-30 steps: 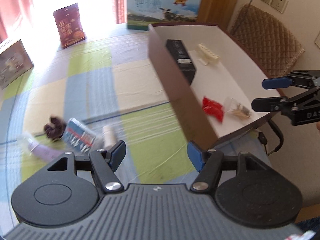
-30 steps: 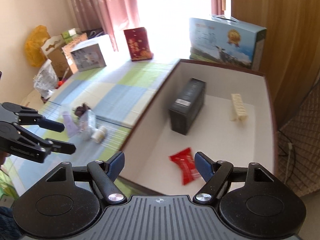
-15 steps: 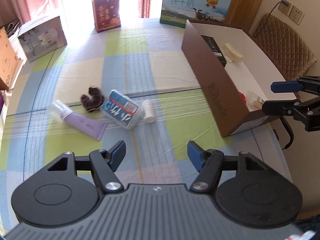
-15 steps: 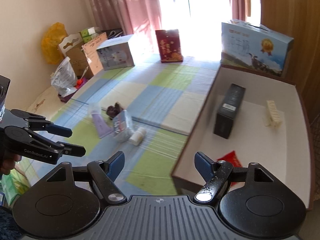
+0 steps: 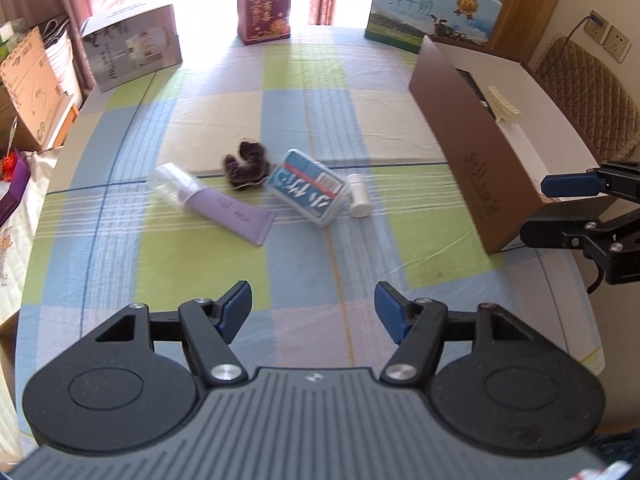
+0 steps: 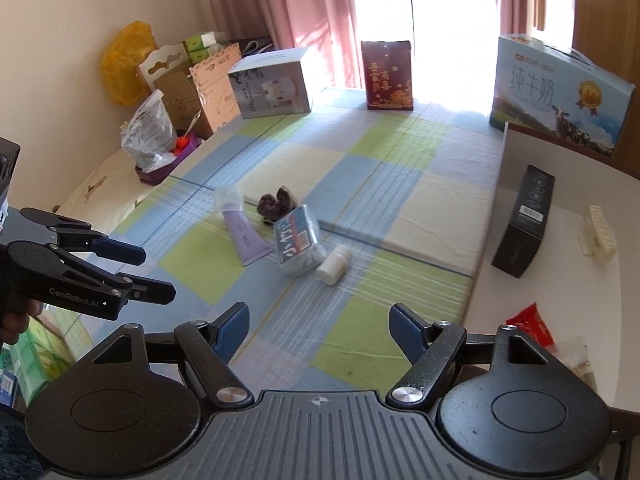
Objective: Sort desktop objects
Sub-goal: 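Withdraw both open grippers from the brown box toward the table items, then grasp the purple tube with the right gripper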
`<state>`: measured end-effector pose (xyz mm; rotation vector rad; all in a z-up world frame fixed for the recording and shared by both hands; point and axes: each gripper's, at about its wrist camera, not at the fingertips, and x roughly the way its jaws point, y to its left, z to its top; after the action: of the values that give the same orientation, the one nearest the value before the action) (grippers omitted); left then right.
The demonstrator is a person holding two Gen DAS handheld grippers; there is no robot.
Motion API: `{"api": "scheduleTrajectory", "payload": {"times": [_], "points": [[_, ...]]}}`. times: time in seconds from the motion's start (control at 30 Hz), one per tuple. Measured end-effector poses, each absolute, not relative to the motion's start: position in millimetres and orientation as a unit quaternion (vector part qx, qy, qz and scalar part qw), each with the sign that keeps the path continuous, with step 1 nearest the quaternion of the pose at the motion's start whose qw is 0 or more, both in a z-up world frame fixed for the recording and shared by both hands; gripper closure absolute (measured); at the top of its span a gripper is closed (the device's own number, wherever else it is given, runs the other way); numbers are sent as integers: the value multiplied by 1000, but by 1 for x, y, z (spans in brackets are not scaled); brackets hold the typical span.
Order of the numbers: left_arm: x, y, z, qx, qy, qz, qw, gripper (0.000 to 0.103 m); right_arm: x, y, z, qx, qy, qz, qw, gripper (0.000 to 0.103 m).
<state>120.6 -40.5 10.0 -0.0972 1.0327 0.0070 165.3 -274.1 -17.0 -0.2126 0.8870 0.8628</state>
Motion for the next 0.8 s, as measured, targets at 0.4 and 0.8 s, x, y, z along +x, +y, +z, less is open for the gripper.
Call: {"api": "scheduleTrajectory", "payload": {"times": [0.4,0.8], "points": [[111,21,-14,-57,508,62,857,40,158,-192,-69,-122,423,434,786,29],[123,87,-41,-72,521,112,843,40,175,-120,-103,-131,413,461,775,41]]}}
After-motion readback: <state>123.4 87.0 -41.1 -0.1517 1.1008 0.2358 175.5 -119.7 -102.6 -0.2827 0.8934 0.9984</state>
